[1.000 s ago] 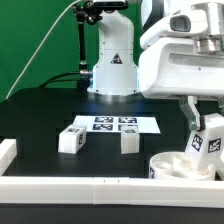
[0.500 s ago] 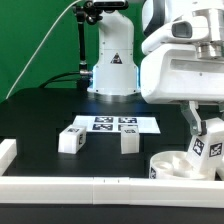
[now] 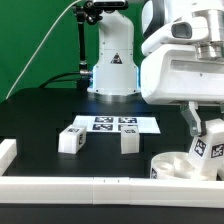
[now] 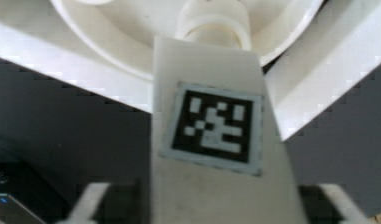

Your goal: Assemble stool

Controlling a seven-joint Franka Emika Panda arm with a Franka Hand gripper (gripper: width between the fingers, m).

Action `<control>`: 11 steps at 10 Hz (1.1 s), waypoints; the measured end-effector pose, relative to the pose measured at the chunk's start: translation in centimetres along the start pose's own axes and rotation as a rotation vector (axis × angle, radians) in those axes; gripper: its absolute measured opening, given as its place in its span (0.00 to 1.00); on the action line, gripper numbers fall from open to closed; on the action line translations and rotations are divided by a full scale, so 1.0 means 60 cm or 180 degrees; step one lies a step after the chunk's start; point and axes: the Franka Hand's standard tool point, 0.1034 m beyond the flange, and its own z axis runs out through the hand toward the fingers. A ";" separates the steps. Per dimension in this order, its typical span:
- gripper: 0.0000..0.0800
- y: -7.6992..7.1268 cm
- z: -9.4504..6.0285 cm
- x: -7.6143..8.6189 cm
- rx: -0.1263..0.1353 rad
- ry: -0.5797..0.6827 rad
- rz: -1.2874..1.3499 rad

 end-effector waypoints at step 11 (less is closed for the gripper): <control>0.81 0.007 -0.045 0.030 0.0083 -0.0274 -0.0040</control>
Offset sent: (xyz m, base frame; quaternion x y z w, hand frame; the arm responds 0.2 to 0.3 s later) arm -0.0123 0.0103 0.0249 0.0288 -0.0379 0.0169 0.9987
